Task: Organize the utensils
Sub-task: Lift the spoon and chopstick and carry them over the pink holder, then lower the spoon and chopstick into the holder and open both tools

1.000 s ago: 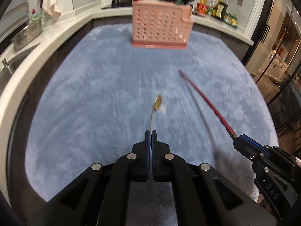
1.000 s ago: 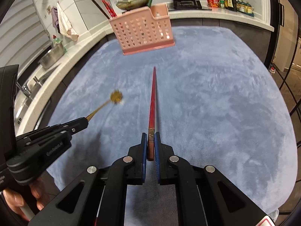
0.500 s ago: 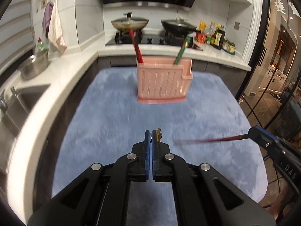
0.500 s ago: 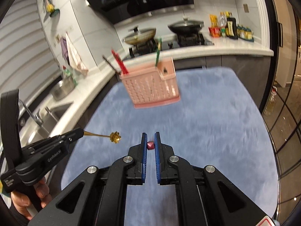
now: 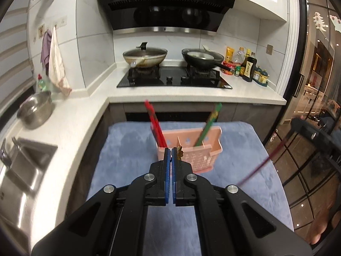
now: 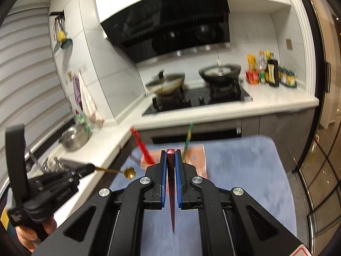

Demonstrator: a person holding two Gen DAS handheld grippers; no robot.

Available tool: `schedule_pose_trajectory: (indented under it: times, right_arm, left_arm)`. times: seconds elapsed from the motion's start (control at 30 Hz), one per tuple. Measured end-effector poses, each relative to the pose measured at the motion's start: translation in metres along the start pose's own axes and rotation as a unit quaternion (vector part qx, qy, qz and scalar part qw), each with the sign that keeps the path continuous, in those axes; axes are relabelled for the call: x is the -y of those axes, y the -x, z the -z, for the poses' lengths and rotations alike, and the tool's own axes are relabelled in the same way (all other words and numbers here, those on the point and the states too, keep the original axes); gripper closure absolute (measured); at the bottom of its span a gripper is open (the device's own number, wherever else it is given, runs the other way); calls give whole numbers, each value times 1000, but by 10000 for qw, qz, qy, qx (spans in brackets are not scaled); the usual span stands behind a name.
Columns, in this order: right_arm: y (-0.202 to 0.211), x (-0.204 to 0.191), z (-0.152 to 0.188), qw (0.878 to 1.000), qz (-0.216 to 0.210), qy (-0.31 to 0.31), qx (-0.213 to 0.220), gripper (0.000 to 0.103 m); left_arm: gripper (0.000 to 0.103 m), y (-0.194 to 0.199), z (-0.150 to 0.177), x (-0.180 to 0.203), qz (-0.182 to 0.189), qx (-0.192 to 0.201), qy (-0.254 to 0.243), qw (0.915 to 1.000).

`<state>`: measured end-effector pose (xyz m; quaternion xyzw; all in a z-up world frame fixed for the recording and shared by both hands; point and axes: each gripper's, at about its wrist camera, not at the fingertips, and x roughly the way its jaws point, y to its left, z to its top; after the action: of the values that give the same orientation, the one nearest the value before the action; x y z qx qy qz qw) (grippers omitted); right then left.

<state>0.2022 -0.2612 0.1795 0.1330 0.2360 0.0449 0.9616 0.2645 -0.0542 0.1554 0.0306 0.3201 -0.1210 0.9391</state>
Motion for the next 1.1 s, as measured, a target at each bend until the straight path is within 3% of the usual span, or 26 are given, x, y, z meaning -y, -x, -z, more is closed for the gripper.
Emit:
schedule_pose_trajectory:
  times: [0.23, 0.47, 0.73, 1.1]
  right_arm:
    - [-37, -9, -67, 9992, 9, 56, 403, 96]
    - [-84, -16, -100, 9988, 65, 147, 473, 96]
    - [-125, -13, -101, 9993, 105, 111, 343, 96]
    - [-167, 2, -52, 9992, 221, 74, -330, 96]
  left_arm:
    - [102, -35, -49, -5, -82, -105, -10, 9999]
    - [102, -82, -57, -16, -25, -608, 73, 9981]
    - [102, -108, -40, -20, 17, -930, 45, 9957]
    - [102, -140, -31, -11, 38, -1177, 111, 9930]
